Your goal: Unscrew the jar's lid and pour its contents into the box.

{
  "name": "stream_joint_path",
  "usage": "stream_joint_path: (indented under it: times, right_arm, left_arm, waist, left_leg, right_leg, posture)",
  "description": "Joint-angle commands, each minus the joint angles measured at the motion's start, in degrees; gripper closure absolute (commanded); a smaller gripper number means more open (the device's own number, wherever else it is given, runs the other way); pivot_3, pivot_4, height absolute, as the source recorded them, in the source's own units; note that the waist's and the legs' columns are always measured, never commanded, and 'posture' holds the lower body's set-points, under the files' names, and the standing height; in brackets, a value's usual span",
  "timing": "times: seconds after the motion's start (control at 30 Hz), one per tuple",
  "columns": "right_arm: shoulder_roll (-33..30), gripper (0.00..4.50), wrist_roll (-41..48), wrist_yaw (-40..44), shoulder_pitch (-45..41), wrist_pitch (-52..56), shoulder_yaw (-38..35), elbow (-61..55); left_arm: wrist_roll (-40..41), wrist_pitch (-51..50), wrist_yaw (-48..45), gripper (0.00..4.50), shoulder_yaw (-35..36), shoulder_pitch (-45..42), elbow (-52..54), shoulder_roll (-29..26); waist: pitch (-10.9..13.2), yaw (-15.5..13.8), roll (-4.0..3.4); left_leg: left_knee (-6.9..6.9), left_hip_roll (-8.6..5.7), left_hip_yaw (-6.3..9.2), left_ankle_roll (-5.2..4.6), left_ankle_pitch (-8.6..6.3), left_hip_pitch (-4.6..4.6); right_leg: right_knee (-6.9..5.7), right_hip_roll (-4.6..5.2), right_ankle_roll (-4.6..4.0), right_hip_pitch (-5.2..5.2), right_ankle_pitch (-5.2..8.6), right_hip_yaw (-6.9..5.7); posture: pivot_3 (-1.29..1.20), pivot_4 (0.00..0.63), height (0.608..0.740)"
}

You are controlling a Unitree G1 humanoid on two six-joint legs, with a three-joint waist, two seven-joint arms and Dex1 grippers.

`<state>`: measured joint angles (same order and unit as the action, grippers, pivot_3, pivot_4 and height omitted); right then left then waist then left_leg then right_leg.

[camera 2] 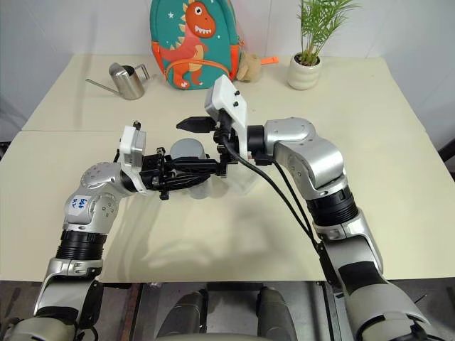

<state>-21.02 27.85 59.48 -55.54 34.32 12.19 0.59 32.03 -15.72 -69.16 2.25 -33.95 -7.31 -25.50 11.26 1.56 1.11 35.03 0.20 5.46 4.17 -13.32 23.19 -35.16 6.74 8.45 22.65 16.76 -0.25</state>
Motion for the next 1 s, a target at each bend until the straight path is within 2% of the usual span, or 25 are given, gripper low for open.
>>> stream_joint_path:
  times: [0.03, 0.37, 0.5, 0.67, 0.87, 1.0]
  right_arm:
    - [-3.78, 0.02, -1.75, -0.67, -0.88, -2.17, -4.56, 1.92]
    - [-10.31, 0.02, 1.16, 1.4, 1.85, -2.04, -8.97, 1.94]
    - [-9.17, 0.02, 6.69, 2.81, 2.73, 1.96, -11.2, -0.96]
    - [-5.66, 0.02, 9.5, 2.02, 3.49, 5.14, -8.62, -6.46]
    - [0.34, 0.02, 5.22, -4.86, 2.09, 6.3, -3.33, -9.15]
    - [1.57, 0.02, 2.04, -7.16, 1.57, 5.89, -0.82, -8.28]
  left_arm:
    - [1.01, 0.89, -1.49, 2.55, 0.2, -0.18, 2.41, -0.11]
    - [0.6, 1.19, -1.29, 2.55, 0.63, 0.35, 2.25, -0.22]
    - [0.71, 0.99, -1.5, 2.55, 0.95, 0.86, 2.5, -0.45]
    - [0.15, 1.59, -1.26, 2.55, 0.82, 0.47, 1.74, -0.25]
    - [-0.21, 2.19, -1.0, 2.55, 0.26, 0.44, 1.45, 0.24]
    - [-0.34, 2.41, -0.78, 2.55, -0.02, 0.52, 1.44, 0.56]
  waist:
    - [0.0, -0.06, 0.0]
    - [0.0, -0.4, 0.0]
    - [0.01, 0.3, -0.02]
    - [0.02, 0.05, -0.02]
    - [0.02, -0.01, -0.02]
    - [0.01, -0.14, -0.02]
  left_leg:
    - [0.0, 0.0, 0.0, 0.0, 0.0, 0.0]
    - [0.02, -0.02, -0.04, 0.0, 0.0, 0.01]
    - [-0.02, 0.03, -0.07, 0.0, 0.0, 0.0]
    - [-0.02, 0.04, -0.12, -0.01, -0.01, -0.01]
    - [0.04, 0.04, -0.11, -0.01, -0.01, -0.01]
    - [0.03, 0.04, -0.1, -0.01, 0.0, -0.01]
  right_leg:
    - [0.01, 0.0, 0.0, 0.0, 0.0, 0.0]
    - [0.18, 0.01, 0.0, -0.02, 0.0, 0.01]
    - [0.06, -0.02, 0.0, 0.01, 0.0, 0.07]
    - [0.05, -0.04, 0.0, 0.03, 0.0, 0.11]
    - [0.05, -0.03, 0.0, 0.04, 0.0, 0.12]
    - [-0.01, -0.03, 0.0, 0.04, 0.0, 0.11]
  posture:
    - [0.0, 0.15, 0.74]
    - [0.0, 0.15, 0.74]
    - [0.0, 0.15, 0.74]
    - [0.0, 0.15, 0.74]
    - [0.0, 0.15, 0.74]
    - [0.0, 0.15, 0.74]
